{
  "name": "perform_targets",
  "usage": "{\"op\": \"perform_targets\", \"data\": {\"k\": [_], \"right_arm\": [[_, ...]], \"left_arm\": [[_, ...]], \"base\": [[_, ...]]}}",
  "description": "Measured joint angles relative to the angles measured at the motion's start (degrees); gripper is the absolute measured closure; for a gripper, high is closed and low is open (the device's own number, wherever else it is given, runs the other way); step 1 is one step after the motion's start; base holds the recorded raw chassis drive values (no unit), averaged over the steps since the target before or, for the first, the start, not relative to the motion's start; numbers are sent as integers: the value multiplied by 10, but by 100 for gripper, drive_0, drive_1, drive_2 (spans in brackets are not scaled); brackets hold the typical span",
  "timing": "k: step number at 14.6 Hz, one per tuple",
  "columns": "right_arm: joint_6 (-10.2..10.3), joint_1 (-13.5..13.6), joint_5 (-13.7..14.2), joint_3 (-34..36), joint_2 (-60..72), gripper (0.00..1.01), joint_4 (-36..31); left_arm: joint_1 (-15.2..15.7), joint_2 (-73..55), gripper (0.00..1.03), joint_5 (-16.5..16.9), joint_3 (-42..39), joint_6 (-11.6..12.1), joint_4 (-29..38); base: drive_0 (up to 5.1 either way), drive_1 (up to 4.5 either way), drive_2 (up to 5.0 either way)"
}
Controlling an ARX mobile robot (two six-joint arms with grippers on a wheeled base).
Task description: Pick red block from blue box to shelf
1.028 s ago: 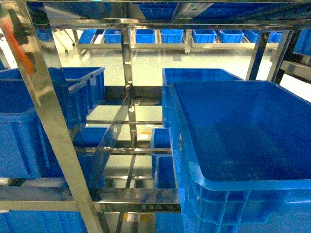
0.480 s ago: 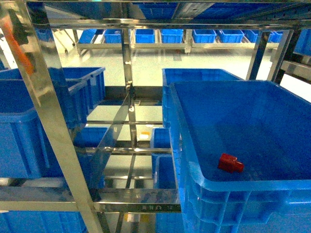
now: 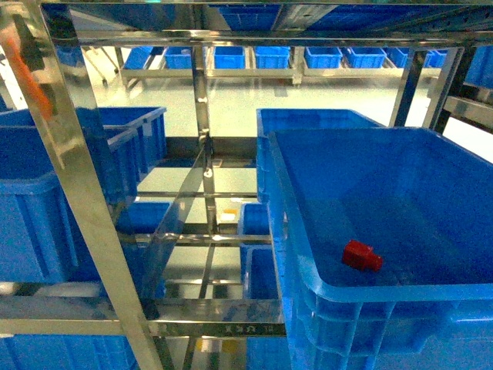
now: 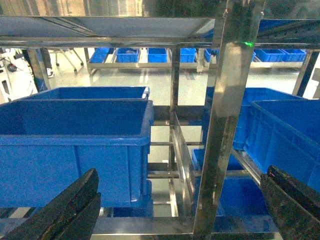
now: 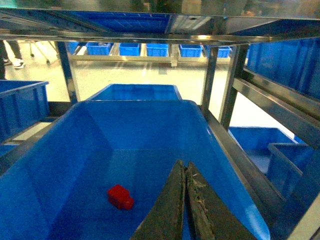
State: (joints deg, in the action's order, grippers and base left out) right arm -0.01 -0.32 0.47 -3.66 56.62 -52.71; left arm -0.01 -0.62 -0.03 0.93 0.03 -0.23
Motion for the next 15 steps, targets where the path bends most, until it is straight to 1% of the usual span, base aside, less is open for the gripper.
{"op": "perform_targets", "data": {"k": [8, 15], "right_arm": [[0, 0, -3, 30, -192, 99, 166], [0, 0, -3, 30, -319, 99, 281]], "left_arm": [[0, 0, 5, 0, 0, 0, 0], [0, 0, 5, 0, 0, 0, 0]], "base": [[0, 0, 0], [0, 0, 0]]}}
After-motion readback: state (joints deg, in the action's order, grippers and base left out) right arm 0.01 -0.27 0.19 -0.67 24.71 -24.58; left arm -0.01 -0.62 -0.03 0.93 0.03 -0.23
